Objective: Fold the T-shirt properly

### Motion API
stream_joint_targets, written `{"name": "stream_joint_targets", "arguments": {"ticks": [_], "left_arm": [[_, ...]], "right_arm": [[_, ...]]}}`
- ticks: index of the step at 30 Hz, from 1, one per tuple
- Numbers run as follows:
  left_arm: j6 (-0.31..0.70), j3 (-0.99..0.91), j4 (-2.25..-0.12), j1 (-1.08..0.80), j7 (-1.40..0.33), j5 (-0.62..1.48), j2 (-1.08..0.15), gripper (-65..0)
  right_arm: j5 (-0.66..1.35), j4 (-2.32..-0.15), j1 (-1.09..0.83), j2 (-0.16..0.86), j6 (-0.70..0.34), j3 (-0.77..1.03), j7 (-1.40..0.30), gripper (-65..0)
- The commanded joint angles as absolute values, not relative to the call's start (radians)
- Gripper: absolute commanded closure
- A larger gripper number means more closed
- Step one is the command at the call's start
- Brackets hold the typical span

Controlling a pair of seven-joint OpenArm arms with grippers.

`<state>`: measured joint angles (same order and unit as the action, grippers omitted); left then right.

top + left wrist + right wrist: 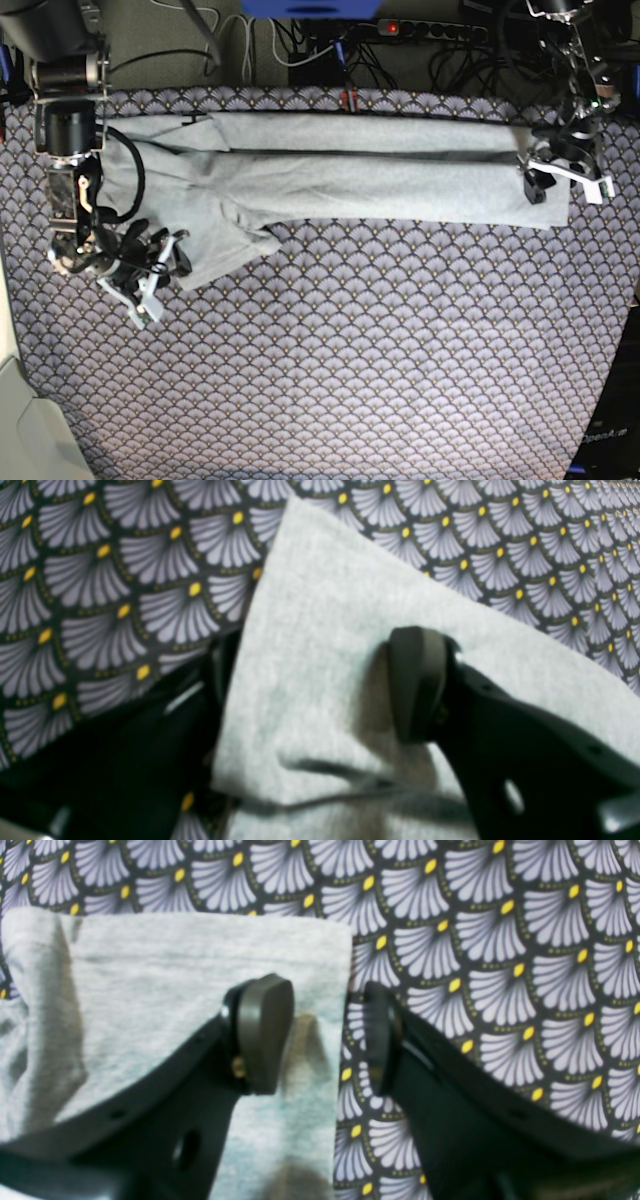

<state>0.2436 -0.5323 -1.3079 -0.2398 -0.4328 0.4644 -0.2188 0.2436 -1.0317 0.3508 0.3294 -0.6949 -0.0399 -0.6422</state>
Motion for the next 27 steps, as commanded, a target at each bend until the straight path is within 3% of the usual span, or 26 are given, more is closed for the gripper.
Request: {"name": "stream_joint_targets", "arguments": {"ticks": [1, 11, 16, 19, 27], "left_arm": [[0.220, -0.522, -1.279, -0.260, -0.584, 0.435, -0.208, -40.7], [0.219, -0.522, -1.280, -0.260, -0.584, 0.435, -0.208, -40.7], [0.219, -0.522, -1.280, -0.262, -0.584, 0.435, -0.208, -40.7], [0.219, -0.522, -1.280, -0.262, -0.584, 0.435, -0.208, -40.7], [0.219, -0.522, -1.282, -0.262, -0.584, 0.435, -0.208, -40.7]], "right_arm": [[0.255, -1.044, 0.378, 0.337, -0.698, -0.035, -0.619, -27.6], [0.255, -1.044, 0.364, 0.315, -0.698, -0.120, -0.622, -26.3], [0.255, -1.044, 0.355, 0.315, -0.698, -0.127, -0.622, -11.7], [0.255, -1.046, 0.360, 0.323, -0.698, -0.122, -0.624, -6.2], [0.255, -1.046, 0.390, 0.355, -0.698, -0.120, -0.625, -14.5]]}}
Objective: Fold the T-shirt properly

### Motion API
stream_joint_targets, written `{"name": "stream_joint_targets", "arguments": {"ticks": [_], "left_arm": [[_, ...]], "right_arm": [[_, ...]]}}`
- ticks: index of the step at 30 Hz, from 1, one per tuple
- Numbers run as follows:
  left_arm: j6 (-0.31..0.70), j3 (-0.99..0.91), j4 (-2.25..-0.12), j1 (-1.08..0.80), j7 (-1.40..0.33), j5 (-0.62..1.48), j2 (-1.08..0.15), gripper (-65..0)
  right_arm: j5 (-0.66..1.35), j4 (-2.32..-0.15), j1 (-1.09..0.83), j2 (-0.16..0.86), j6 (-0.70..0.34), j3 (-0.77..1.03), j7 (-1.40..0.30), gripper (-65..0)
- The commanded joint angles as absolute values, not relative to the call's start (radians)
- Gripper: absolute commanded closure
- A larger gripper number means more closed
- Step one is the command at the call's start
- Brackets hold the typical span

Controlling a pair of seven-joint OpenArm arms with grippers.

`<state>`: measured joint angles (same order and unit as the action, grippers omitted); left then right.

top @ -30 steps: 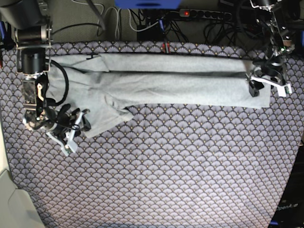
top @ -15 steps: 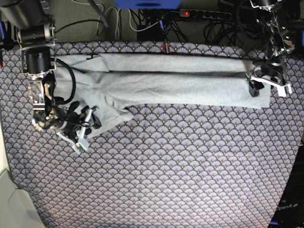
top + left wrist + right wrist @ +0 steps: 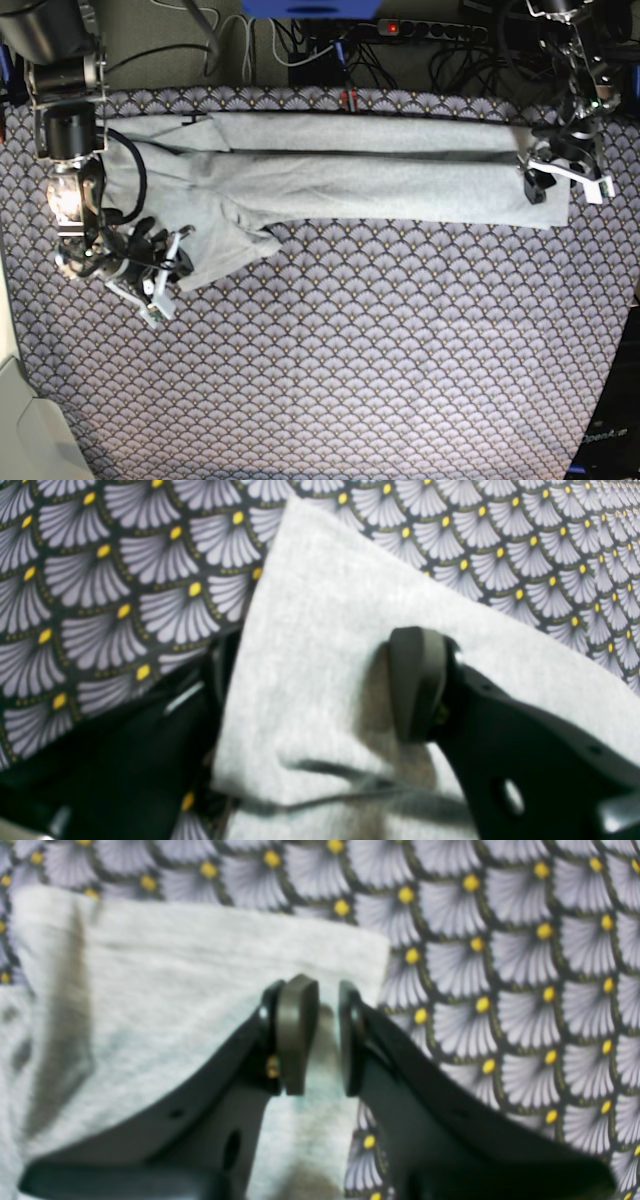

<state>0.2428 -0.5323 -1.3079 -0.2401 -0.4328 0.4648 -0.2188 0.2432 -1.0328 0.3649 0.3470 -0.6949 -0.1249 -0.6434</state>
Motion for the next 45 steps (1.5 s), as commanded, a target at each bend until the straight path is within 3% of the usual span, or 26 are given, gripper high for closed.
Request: {"name": "stream_joint_targets", "arguments": {"ticks": [1, 6, 13, 45], "left_arm": [[0.219, -0.522, -1.282, -0.262, -0.584, 0.435, -0.208, -40.7], [0.219, -0.522, -1.282, -0.262, -0.584, 0.435, -0.208, -40.7], [0.219, -0.522, -1.282, -0.262, -0.584, 0.435, -0.208, -40.7], [0.219, -0.522, -1.277, -0.262, -0.584, 0.435, -0.208, -40.7]], "right_arm": [[0.255, -1.046, 0.395, 0.357, -0.698, -0.120, -0.625, -15.8], [0.255, -1.032, 0.410, 0.354, -0.698, -0.120, -0.619, -17.8], [0.262, -0.839, 0.489, 0.352, -0.656, -0.122, -0.615, -17.8], [0.260, -0.849, 0.510, 0.352, -0.650, -0.094, -0.539, -17.3]]}}
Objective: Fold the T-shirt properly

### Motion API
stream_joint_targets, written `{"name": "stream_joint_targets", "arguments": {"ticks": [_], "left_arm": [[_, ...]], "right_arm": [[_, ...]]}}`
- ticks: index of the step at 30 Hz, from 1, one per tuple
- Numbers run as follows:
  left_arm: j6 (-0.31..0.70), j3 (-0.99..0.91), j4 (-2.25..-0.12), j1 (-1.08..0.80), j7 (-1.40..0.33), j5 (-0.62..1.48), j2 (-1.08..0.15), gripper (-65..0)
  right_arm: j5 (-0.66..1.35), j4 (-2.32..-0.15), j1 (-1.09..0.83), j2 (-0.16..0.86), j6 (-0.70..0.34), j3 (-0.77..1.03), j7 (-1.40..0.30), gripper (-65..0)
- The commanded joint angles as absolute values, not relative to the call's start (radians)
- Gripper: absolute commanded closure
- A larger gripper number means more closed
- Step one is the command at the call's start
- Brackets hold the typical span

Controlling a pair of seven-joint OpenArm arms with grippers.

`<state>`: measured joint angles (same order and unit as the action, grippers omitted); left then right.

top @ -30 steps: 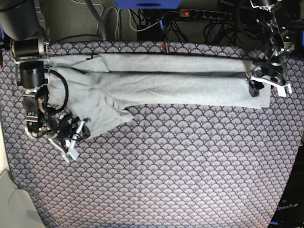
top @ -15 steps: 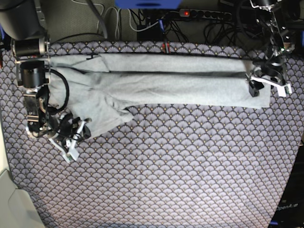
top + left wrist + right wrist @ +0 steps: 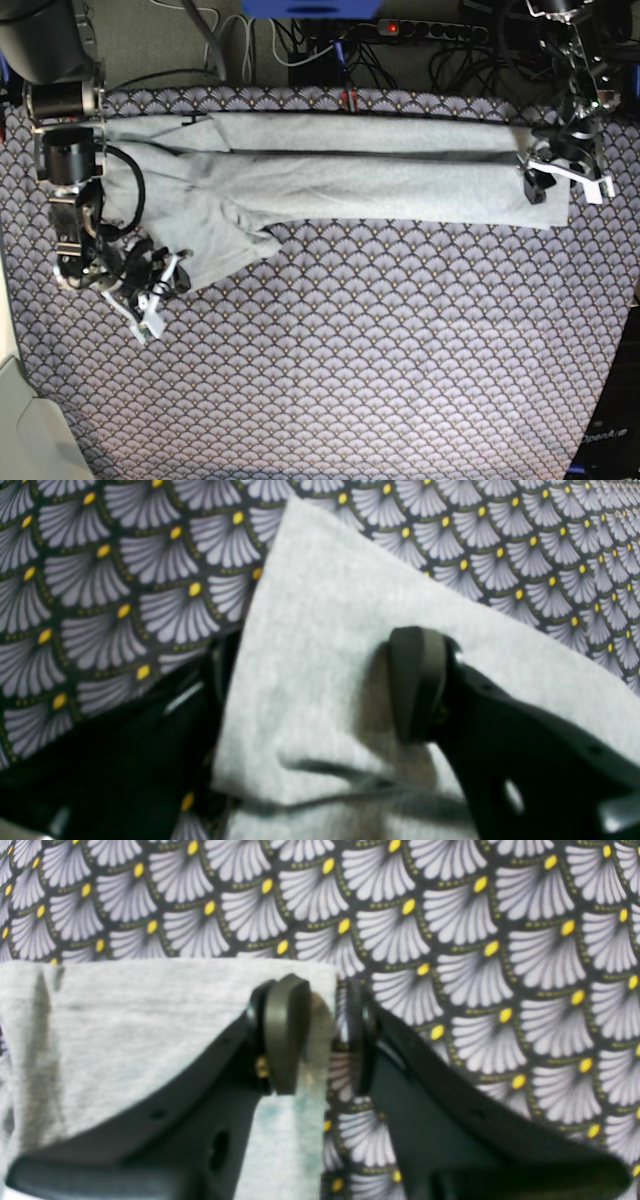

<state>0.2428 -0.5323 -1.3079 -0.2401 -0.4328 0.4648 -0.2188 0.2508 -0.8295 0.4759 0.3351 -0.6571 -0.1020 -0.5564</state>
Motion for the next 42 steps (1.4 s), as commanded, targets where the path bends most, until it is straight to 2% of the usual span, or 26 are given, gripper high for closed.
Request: {"name": "stream_joint_targets", "arguments": {"ticks": [1, 27, 31, 35, 39, 42], "left_arm": [[0.219, -0.522, -1.277, -0.262, -0.584, 0.435, -0.208, -40.7], [0.219, -0.522, -1.277, -0.260, -0.584, 0.435, -0.189, -40.7], [0.219, -0.522, -1.277, -0.260, -0.584, 0.435, -0.188, -40.7], [0.219, -0.522, -1.277, -0.260, -0.584, 0.435, -0.188, -40.7], [0.219, -0.522, -1.277, -0.260, -0.584, 0.435, -0.188, -40.7], [0.219, -0.522, -1.277, -0.260, -0.584, 0.435, -0.186, -40.7]], "right_arm": [[0.260, -0.849, 0.512, 0.352, -0.650, -0.079, -0.539, -17.3], [0.259, -0.849, 0.394, 0.305, -0.657, -0.068, -0.550, -17.1], [0.259, -0.849, 0.394, 0.295, -0.657, -0.068, -0.550, -11.9], [0.259, -0.849, 0.394, 0.295, -0.657, -0.068, -0.550, 0.0], [0.260, -0.908, 0.381, 0.300, -0.657, -0.068, -0.552, 0.0], [0.262, -1.089, 0.320, 0.321, -0.657, -0.064, -0.588, 0.0]]}}
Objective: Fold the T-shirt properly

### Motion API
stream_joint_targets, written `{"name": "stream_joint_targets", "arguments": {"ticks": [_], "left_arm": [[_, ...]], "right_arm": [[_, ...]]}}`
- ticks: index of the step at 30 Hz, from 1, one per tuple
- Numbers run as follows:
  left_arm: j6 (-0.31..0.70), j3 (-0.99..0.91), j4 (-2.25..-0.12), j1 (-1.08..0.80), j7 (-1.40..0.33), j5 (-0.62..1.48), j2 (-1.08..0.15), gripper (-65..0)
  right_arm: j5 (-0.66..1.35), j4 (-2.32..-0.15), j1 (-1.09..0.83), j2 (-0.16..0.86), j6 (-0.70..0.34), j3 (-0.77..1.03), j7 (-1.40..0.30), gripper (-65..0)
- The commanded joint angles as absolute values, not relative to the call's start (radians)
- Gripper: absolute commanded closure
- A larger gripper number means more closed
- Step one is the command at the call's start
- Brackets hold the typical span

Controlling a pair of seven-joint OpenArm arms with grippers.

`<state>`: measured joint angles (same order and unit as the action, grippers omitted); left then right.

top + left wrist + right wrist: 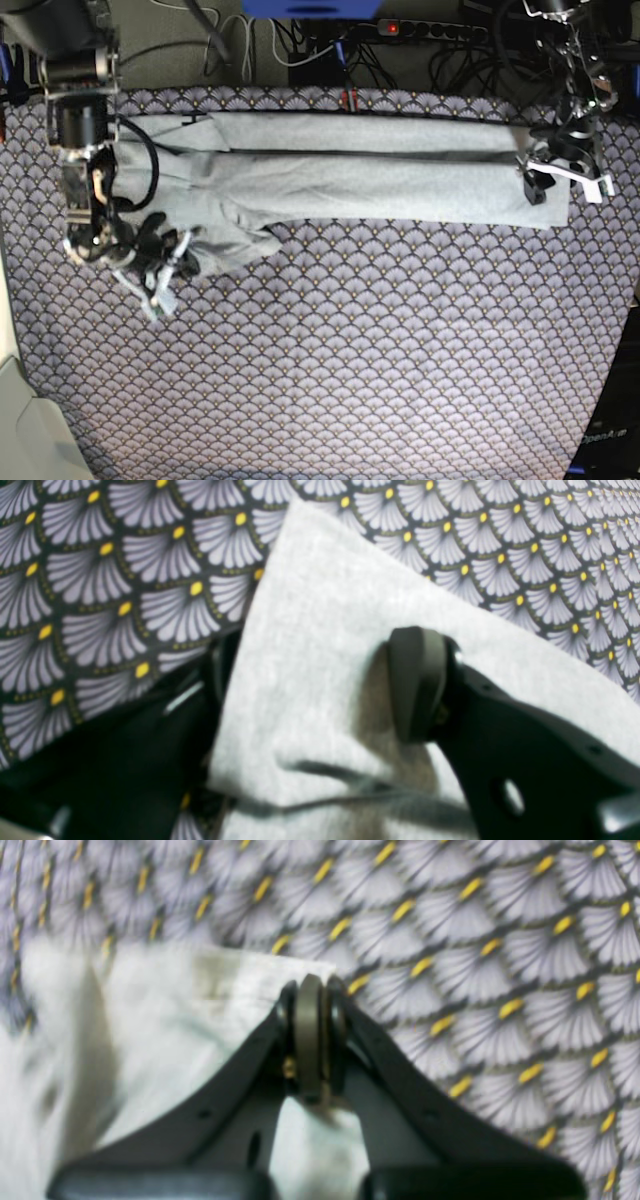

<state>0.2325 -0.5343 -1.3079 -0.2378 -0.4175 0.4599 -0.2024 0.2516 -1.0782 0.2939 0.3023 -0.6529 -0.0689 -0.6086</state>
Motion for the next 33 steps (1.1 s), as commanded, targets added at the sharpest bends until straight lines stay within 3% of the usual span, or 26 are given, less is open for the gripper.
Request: {"name": "stream_joint_targets", "arguments": {"ticks": [1, 5, 11, 24, 33], "left_arm": [[0.219, -0.522, -1.277, -0.260, -0.584, 0.435, -0.186, -40.7], [0.219, -0.522, -1.277, -0.246, -0.584, 0.433, -0.186, -40.7], [0.219, -0.521, -1.277, -0.246, -0.584, 0.435, -0.188, -40.7], [0.219, -0.521, -1.277, -0.249, -0.584, 0.433, -0.191, -40.7], [0.220, -0.521, -1.276, -0.255, -0.584, 0.435, -0.194, -40.7]], "right_arm": [[0.262, -1.167, 0.294, 0.328, -0.656, -0.064, -0.619, 0.0], [0.260, -1.463, 0.193, 0.334, -0.651, -0.005, -0.771, 0.0], [0.257, -1.695, 0.038, 0.323, -0.651, 0.119, -0.819, 0.0], [0.262, -1.919, -0.242, 0.315, -0.654, 0.262, -0.820, 0.0], [0.263, -1.939, -0.351, 0.288, -0.657, 0.331, -0.811, 0.0]]}}
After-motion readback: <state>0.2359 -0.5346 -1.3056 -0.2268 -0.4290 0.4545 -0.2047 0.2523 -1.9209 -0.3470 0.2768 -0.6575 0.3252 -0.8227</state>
